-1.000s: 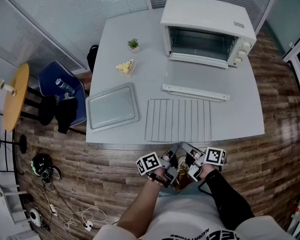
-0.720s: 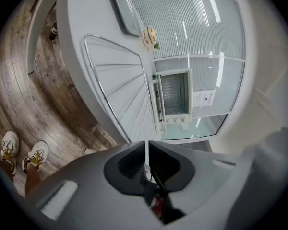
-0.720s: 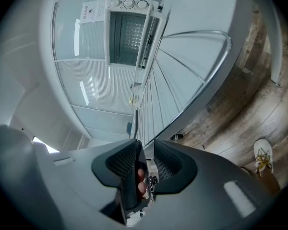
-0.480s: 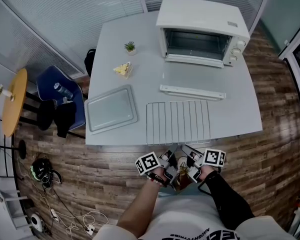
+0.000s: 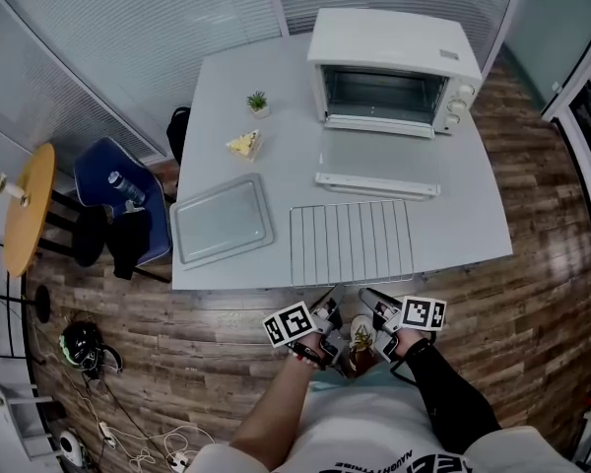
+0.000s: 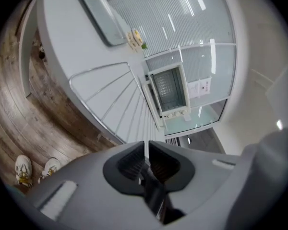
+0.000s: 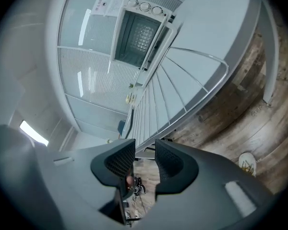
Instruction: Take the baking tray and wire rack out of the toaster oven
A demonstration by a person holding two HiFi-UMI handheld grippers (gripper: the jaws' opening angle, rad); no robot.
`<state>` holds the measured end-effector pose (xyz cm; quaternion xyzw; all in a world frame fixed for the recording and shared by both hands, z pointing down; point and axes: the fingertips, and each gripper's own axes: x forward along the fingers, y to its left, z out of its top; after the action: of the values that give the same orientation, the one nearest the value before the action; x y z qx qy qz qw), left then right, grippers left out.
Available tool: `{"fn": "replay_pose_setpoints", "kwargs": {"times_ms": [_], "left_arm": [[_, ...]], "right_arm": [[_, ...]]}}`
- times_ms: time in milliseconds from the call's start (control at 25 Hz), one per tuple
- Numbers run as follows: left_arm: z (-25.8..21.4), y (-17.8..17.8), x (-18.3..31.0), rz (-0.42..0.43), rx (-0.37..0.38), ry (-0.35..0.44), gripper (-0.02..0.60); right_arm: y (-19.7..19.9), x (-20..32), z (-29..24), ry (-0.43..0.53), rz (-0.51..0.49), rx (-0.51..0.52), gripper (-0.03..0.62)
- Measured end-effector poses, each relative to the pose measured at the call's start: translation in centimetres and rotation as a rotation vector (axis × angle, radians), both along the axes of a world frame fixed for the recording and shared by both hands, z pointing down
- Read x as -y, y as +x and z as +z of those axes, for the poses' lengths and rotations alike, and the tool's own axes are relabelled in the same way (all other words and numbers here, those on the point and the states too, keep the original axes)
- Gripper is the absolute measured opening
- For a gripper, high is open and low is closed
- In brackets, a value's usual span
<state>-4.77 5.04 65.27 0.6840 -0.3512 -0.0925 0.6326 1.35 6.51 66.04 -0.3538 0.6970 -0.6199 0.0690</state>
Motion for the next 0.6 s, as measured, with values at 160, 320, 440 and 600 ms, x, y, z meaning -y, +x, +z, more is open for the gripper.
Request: {"fn": "replay_pose_setpoints", "kwargs": {"times_ms": [160,320,440,600], "left_arm": [[-2.0,-1.1,0.4,0.037,0.073,0.078,0.063],[-4.0,-2.6,0.9,0.064,0.188,0.173,0.063],[-5.6,-4.1,1.3,0.066,0.297,0.248,0.063],[-8.9,-6.5,1.9,0.037,0.469,0.372,0.063]], "right_arm": [[0.2,-0.6,-0.7,0.044,-0.023,-0.116,0.107],[0.5,-0.5,-1.9,0.137,-0.067,-0.294,0.107],[0.8,0.0,-3.7,0.237,-0.088,-0.441,0.107],[1.0,1.1,-7.5,0.403,-0.123,-0.629,0.107]]}}
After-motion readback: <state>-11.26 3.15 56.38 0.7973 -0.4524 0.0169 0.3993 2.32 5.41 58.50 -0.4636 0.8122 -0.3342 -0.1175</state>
